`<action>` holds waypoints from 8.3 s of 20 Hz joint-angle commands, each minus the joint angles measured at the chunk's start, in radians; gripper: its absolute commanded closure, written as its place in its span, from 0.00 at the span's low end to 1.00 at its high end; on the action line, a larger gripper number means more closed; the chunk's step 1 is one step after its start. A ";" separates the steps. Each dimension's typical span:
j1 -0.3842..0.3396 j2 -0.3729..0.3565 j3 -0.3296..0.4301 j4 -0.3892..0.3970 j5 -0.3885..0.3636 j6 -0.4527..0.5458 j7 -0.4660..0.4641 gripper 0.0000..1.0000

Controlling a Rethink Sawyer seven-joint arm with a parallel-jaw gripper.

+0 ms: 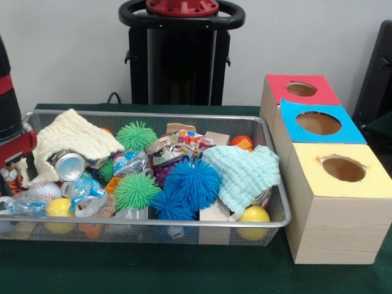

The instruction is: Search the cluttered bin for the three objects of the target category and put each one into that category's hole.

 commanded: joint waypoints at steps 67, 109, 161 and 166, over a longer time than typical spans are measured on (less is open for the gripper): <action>0.283 -0.550 -0.190 0.503 0.083 -0.011 0.241 1.00; 0.654 -0.539 -0.469 0.657 0.254 -0.341 0.505 0.00; 0.607 -0.293 -0.542 0.470 0.153 -0.501 0.382 0.00; 0.551 -0.388 -0.424 0.457 0.240 -0.327 0.279 0.00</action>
